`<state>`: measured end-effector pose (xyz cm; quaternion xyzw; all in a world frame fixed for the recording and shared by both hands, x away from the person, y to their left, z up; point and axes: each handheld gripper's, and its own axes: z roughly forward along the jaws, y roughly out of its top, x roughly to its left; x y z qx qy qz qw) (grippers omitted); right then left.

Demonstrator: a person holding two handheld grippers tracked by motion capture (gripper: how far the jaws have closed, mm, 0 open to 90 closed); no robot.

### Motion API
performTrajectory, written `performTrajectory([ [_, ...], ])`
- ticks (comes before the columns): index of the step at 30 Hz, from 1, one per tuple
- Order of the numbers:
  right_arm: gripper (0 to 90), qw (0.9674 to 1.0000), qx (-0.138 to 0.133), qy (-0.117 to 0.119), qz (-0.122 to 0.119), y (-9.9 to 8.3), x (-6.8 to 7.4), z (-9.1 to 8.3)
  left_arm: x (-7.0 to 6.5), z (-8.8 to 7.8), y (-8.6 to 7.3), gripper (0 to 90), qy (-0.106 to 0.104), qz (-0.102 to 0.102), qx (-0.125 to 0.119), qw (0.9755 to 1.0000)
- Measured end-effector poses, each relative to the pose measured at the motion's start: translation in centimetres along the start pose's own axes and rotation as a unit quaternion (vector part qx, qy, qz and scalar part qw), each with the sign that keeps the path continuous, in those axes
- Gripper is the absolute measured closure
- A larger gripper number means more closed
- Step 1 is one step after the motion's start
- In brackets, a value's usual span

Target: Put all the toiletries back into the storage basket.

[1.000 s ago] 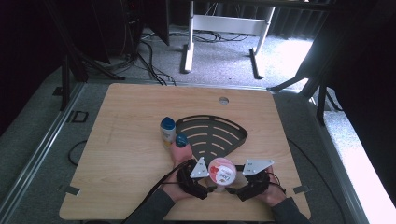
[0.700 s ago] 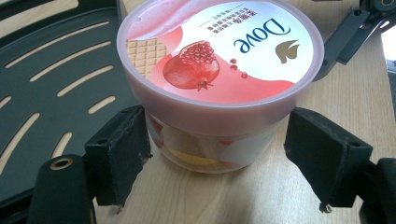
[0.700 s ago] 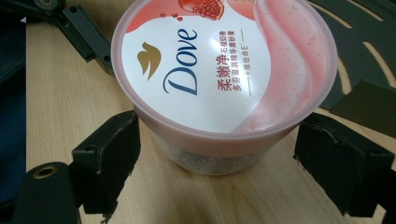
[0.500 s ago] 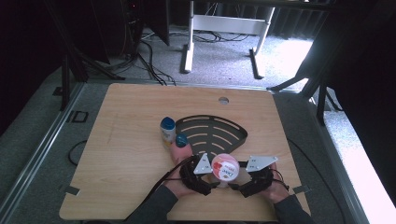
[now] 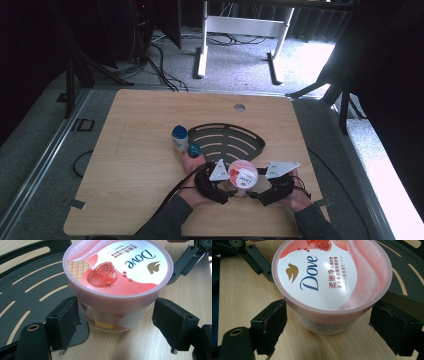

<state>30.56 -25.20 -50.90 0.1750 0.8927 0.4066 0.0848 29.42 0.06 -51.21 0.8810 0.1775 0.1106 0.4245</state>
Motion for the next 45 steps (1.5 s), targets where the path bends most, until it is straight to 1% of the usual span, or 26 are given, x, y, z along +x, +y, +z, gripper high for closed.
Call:
performTrajectory([
  [3, 14.3, 1.0, 0.001, -0.002, 0.002, 0.0, -0.2, -0.2, 0.1, 0.1, 0.2, 22.1, 0.0, 0.0, 0.001, 1.0],
  [8, 13.9, 1.0, -0.001, -0.004, 0.003, 0.0, -0.6, -0.5, 0.1, 0.5, 0.8, 22.0, 0.005, -0.001, -0.003, 1.0],
  [9, 13.8, 1.0, -0.001, -0.005, 0.002, 0.0, -0.8, -0.6, 0.1, 0.6, 0.9, 22.0, 0.005, -0.004, -0.005, 1.0],
  [15, 13.7, 1.0, -0.001, -0.008, 0.005, 0.0, -1.3, -1.0, 0.3, 0.9, 1.5, 22.0, 0.008, -0.003, -0.003, 1.0],
  [18, 13.7, 0.9999, -0.003, -0.007, 0.009, -0.1, -1.7, -1.1, 0.4, 1.1, 1.9, 22.1, 0.012, 0.002, -0.002, 0.9999],
  [22, 13.7, 0.9999, -0.004, -0.01, 0.009, 0.1, -2.1, -1.4, 0.5, 1.2, 2.3, 22.1, 0.016, -0.003, -0.003, 0.9999],
  [28, 13.7, 0.9999, -0.005, -0.01, 0.007, 0.5, -2.7, -1.6, 0.8, 1.2, 2.9, 22.1, 0.024, -0.002, -0.005, 0.9997],
  [30, 13.7, 0.9999, -0.003, -0.011, 0.005, 0.7, -2.9, -1.6, 0.9, 1.2, 3.0, 22.2, 0.025, -0.005, -0.003, 0.9997],
  [32, 13.7, 0.9999, -0.001, -0.012, 0.004, 0.9, -3.1, -1.7, 1.0, 1.3, 3.1, 22.2, 0.024, -0.013, -0.007, 0.9996],
  [34, 13.7, 0.9999, -0.003, -0.009, 0.005, 0.9, -3.3, -1.7, 1.1, 1.3, 3.2, 22.2, 0.028, -0.009, -0.006, 0.9996],
  [40, 13.7, 0.9999, 0.001, -0.012, 0.002, 1.1, -3.7, -1.9, 1.2, 1.6, 3.7, 22.2, 0.033, -0.011, -0.006, 0.9994],
  [45, 13.6, 0.9999, 0.002, -0.014, 0.007, 1.1, -4.1, -2.1, 1.3, 1.8, 4.1, 22.2, 0.037, -0.013, -0.005, 0.9992],
])
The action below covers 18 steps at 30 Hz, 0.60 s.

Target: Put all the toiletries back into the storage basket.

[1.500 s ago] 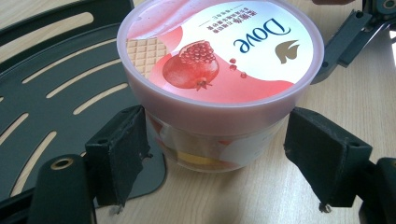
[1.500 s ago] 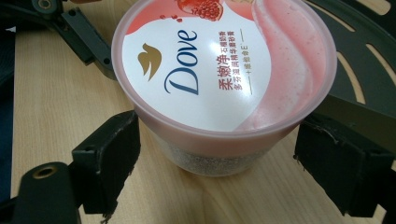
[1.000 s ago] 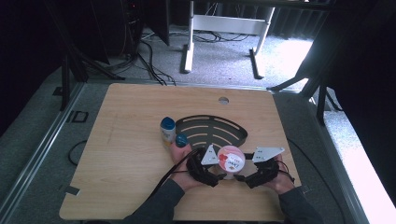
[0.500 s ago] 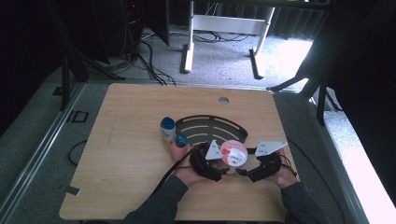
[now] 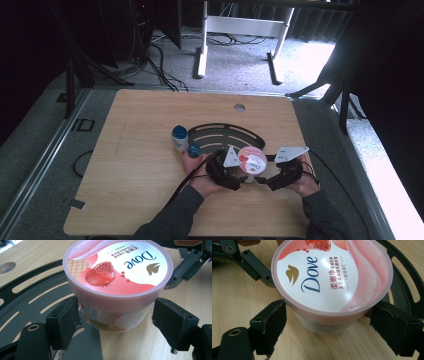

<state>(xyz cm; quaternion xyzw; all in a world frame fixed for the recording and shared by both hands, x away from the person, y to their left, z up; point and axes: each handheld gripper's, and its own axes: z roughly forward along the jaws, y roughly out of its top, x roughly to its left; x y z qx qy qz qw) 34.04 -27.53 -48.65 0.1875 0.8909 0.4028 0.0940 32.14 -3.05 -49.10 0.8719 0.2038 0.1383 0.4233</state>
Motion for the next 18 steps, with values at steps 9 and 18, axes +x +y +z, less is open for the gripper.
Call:
performTrajectory([
  [9, 13.2, 1.0, 0.002, -0.001, 0.007, -0.1, -0.8, -0.1, 0.3, 0.6, 0.6, 22.2, 0.006, 0.002, 0.003, 1.0],
  [18, 12.8, 1.0, 0.005, -0.004, 0.005, 0.5, -1.5, -0.3, 0.8, 0.7, 0.9, 22.2, 0.008, -0.008, -0.01, 0.9999],
])
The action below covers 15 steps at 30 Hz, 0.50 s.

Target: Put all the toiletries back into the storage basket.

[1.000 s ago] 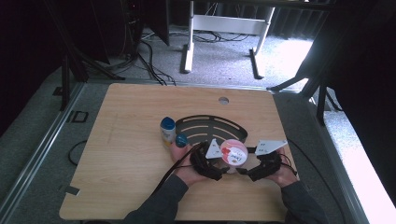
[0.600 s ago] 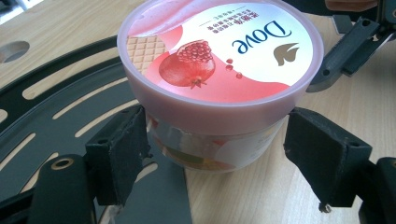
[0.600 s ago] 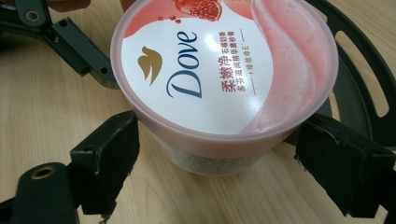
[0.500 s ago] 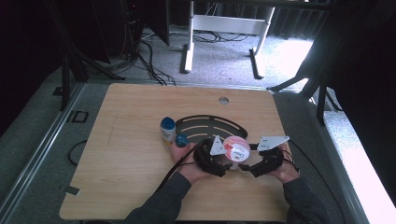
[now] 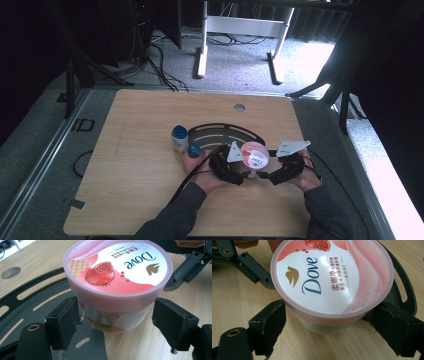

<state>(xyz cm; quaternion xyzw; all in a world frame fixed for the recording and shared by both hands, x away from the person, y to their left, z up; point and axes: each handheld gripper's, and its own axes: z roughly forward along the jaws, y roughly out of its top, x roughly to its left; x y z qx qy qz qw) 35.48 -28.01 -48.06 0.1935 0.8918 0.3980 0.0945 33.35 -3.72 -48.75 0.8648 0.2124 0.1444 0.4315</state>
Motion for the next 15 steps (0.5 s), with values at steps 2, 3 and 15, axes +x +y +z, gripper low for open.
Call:
performTrajectory([
  [2, 12.8, 1.0, 0.002, 0.002, 0.001, 0.2, -0.3, 0.0, 0.2, 0.1, 0.0, 22.2, -0.001, -0.001, 0.001, 1.0],
  [3, 12.8, 1.0, 0.002, 0.002, 0.001, 0.2, -0.3, 0.0, 0.3, 0.1, 0.1, 22.2, 0.0, 0.0, 0.002, 1.0],
  [15, 12.6, 1.0, 0.008, 0.0, 0.004, 0.7, -1.3, 0.2, 1.0, 0.7, 0.4, 22.2, 0.002, -0.014, 0.0, 0.9999],
])
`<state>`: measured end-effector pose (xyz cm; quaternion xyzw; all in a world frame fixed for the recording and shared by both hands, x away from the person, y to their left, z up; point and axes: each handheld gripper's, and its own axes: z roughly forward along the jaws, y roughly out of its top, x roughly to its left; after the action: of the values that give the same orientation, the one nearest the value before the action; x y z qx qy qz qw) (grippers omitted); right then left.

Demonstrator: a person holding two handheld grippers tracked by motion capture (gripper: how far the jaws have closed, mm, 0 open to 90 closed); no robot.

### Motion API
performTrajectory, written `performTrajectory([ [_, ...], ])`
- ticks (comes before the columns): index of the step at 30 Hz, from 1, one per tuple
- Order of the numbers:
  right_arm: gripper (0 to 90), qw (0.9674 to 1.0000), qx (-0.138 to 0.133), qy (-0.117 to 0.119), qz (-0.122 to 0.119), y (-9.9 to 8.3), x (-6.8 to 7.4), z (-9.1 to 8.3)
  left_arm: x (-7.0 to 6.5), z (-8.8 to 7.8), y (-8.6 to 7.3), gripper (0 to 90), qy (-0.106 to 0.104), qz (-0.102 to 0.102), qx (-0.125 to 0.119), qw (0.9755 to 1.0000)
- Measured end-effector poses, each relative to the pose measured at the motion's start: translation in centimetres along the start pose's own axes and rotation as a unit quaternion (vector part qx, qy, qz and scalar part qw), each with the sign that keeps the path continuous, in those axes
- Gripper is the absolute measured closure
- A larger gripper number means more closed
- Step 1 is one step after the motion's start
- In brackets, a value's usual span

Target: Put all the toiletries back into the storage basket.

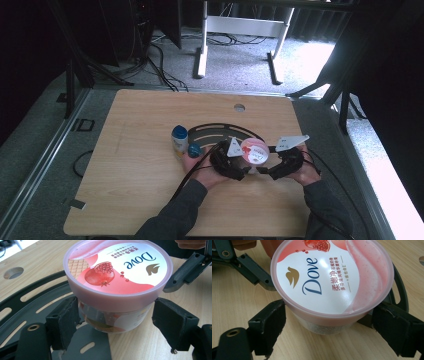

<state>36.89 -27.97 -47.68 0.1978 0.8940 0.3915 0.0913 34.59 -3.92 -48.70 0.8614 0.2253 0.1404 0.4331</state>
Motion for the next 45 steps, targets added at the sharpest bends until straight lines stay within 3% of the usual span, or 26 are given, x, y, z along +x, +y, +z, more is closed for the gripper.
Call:
performTrajectory([
  [22, 12.6, 1.0, 0.007, 0.0, 0.006, 1.0, -2.2, 0.5, 1.0, 0.9, 0.8, 22.3, 0.028, -0.02, -0.004, 0.9994],
  [36, 12.6, 0.9999, 0.006, 0.008, 0.012, 1.3, -3.7, 1.0, 1.6, 1.6, 1.3, 22.3, 0.049, -0.022, -0.004, 0.9986],
  [40, 12.6, 0.9998, 0.013, 0.006, 0.011, 1.5, -4.0, 1.2, 1.7, 2.0, 1.2, 22.2, 0.051, -0.039, -0.007, 0.9979],
  [45, 12.6, 0.9997, 0.021, 0.001, 0.009, 1.7, -4.5, 1.4, 1.7, 2.4, 1.3, 22.3, 0.062, -0.044, -0.008, 0.9971],
])
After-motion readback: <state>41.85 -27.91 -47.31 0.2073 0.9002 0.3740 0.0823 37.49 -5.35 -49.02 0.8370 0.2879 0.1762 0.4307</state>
